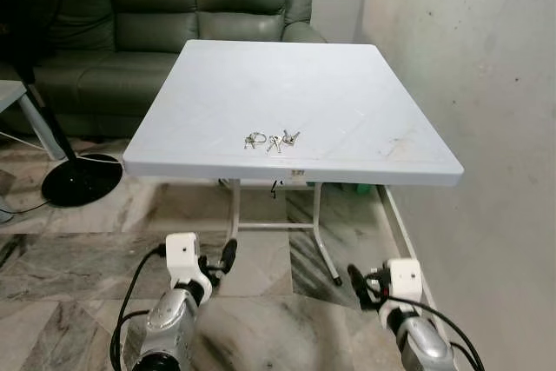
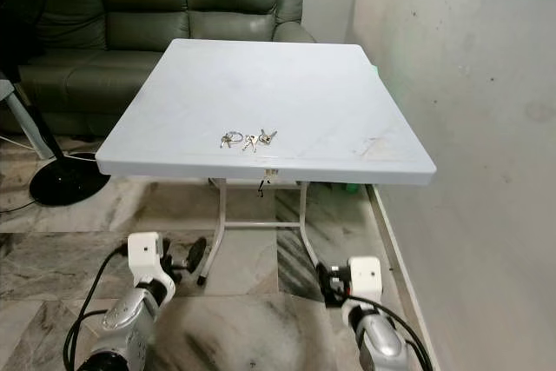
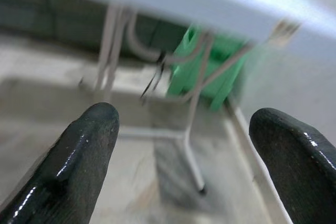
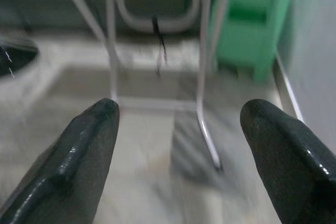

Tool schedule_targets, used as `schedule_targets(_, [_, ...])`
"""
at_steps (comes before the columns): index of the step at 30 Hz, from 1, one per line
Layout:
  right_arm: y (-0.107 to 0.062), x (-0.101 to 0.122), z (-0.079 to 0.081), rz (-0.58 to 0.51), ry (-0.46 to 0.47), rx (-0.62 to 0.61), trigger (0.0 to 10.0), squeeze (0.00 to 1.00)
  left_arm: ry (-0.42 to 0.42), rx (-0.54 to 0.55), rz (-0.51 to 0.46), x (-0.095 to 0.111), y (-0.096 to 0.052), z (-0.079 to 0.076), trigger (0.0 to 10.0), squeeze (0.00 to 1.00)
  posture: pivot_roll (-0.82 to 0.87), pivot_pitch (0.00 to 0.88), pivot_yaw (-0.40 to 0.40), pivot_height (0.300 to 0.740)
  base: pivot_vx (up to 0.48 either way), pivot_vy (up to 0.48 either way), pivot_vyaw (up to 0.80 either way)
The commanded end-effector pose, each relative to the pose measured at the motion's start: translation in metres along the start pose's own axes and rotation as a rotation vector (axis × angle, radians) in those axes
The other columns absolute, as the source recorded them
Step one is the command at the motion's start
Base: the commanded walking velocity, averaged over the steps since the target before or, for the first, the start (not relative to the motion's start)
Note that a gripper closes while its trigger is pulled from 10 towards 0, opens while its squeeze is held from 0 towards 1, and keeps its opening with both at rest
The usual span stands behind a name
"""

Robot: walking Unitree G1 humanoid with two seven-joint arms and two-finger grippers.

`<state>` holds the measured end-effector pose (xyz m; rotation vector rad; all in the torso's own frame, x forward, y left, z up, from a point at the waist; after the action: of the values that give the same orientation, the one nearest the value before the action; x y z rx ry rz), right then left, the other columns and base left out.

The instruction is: Hang keys on a hook

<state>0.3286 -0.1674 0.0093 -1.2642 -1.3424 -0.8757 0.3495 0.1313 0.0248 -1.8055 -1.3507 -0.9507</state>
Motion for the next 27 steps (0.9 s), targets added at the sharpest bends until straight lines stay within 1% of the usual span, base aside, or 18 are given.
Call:
schedule_targets(1, [0.002,0.019,-0.002,-0.089,-0.01,0.003,10.0,0.0,0.017,-0.064,-0.05,0.011,0.001,-0.011,10.0,0.0,-0.02,0.0,-0.046,0.74,0.0,0.0,0.0])
schedule_targets(2, [0.0,0.024,-0.001,-0.117,-0.008,0.012,10.0,0.0,0.016,-0.081,-0.068,0.013,0.0,-0.014,10.0,0.0,-0.02,0.0,-0.046,0.74,0.0,0.0,0.0])
schedule_targets(3, [-0.002,0.027,0.0,-0.139,-0.008,0.018,10.0,0.32,0.021,-0.091,-0.084,0.016,-0.001,-0.016,10.0,0.0,-0.02,0.0,-0.045,0.74,0.0,0.0,0.0])
schedule_targets(4, [-0.002,0.027,0.0,-0.139,-0.008,0.018,10.0,0.32,0.021,-0.091,-0.084,0.016,-0.001,-0.016,10.0,0.0,-0.02,0.0,-0.045,0.74,0.0,0.0,0.0])
schedule_targets(5, [-0.008,0.032,0.001,-0.177,-0.01,0.028,10.0,1.0,0.029,-0.116,-0.11,0.019,-0.005,-0.021,10.0,0.0,-0.02,0.0,-0.047,0.74,0.0,0.0,0.0])
schedule_targets(6, [-0.013,0.034,0.003,-0.189,-0.019,0.04,10.0,1.0,0.039,-0.124,-0.121,0.021,-0.007,-0.022,10.0,0.0,-0.02,0.0,-0.047,0.74,0.0,0.0,0.0])
schedule_targets(7, [-0.013,0.034,0.003,-0.189,-0.019,0.04,10.0,1.0,0.039,-0.124,-0.121,0.021,-0.007,-0.022,10.0,0.0,-0.02,0.0,-0.047,0.74,0.0,0.0,0.0])
schedule_targets(9, [-0.019,0.033,0.004,-0.189,-0.05,0.038,10.0,1.0,0.031,-0.135,-0.139,0.026,-0.01,-0.024,10.0,0.0,-0.02,0.0,-0.048,0.74,0.0,0.0,0.0])
schedule_targets(14, [-0.019,0.037,0.0,-0.192,-0.058,0.015,10.0,1.0,0.021,-0.138,-0.142,0.029,-0.009,-0.025,10.0,0.0,-0.02,0.0,-0.049,0.74,0.0,0.0,0.0])
schedule_targets(15, [-0.018,0.043,-0.002,-0.205,-0.053,0.008,10.0,0.0,0.016,-0.139,-0.139,0.03,-0.009,-0.026,10.0,0.0,-0.02,0.0,-0.049,0.74,0.0,0.0,0.0])
schedule_targets(16, [-0.016,0.055,-0.006,-0.238,-0.048,-0.011,10.0,0.0,0.019,-0.14,-0.139,0.033,-0.008,-0.027,10.0,0.0,-0.02,0.0,-0.047,0.74,0.0,0.0,0.0])
schedule_targets(17, [-0.016,0.055,-0.006,-0.238,-0.048,-0.011,10.0,0.0,0.019,-0.14,-0.139,0.033,-0.008,-0.027,10.0,0.0,-0.02,0.0,-0.047,0.74,0.0,0.0,0.0])
schedule_targets(18, [-0.016,0.063,-0.009,-0.262,-0.043,-0.021,10.0,0.0,0.029,-0.148,-0.142,0.036,-0.008,-0.029,10.0,0.0,-0.03,0.0,-0.045,0.74,0.0,0.0,0.0])
schedule_targets(19, [-0.017,0.072,-0.012,-0.285,-0.053,-0.029,10.0,0.0,0.057,-0.154,-0.151,0.04,-0.009,-0.03,10.0,0.0,-0.03,0.0,-0.043,0.74,0.0,0.0,0.0])
schedule_targets(22, [-0.018,0.078,-0.013,-0.307,-0.059,-0.032,10.0,0.0,0.067,-0.171,-0.169,0.046,-0.01,-0.034,10.0,0.0,-0.03,0.0,-0.044,0.74,0.0,0.0,0.0])
schedule_targets(24, [-0.02,0.084,-0.015,-0.327,-0.069,-0.046,10.0,0.0,0.053,-0.165,-0.2,0.054,-0.011,-0.036,10.0,0.0,-0.03,0.0,-0.044,0.74,0.0,0.0,0.0])
schedule_targets(25, [-0.022,0.087,-0.014,-0.343,-0.054,-0.05,10.0,0.0,0.044,-0.171,-0.231,0.059,-0.012,-0.04,10.0,0.0,-0.02,0.0,-0.046,0.74,0.0,0.0,0.0])
schedule_targets(27, [-0.024,0.084,-0.01,-0.334,-0.047,-0.045,10.0,0.0,0.021,-0.176,-0.236,0.059,-0.013,-0.042,10.0,0.0,-0.02,0.0,-0.046,0.74,0.0,0.0,0.0])
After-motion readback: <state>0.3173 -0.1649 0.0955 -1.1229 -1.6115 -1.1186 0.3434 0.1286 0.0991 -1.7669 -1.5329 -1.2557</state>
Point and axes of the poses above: a point about 5 cm out from each wrist's last joint towards the gripper, its own y axis pointing out of the wrist towards the gripper, its own x axis along the axis of the wrist's last joint, z = x × y, the point moved 5 cm from there along y, pointing out of the wrist towards the gripper, and after that the axes turned 15 degrees about -y, right-handed, at the moved point
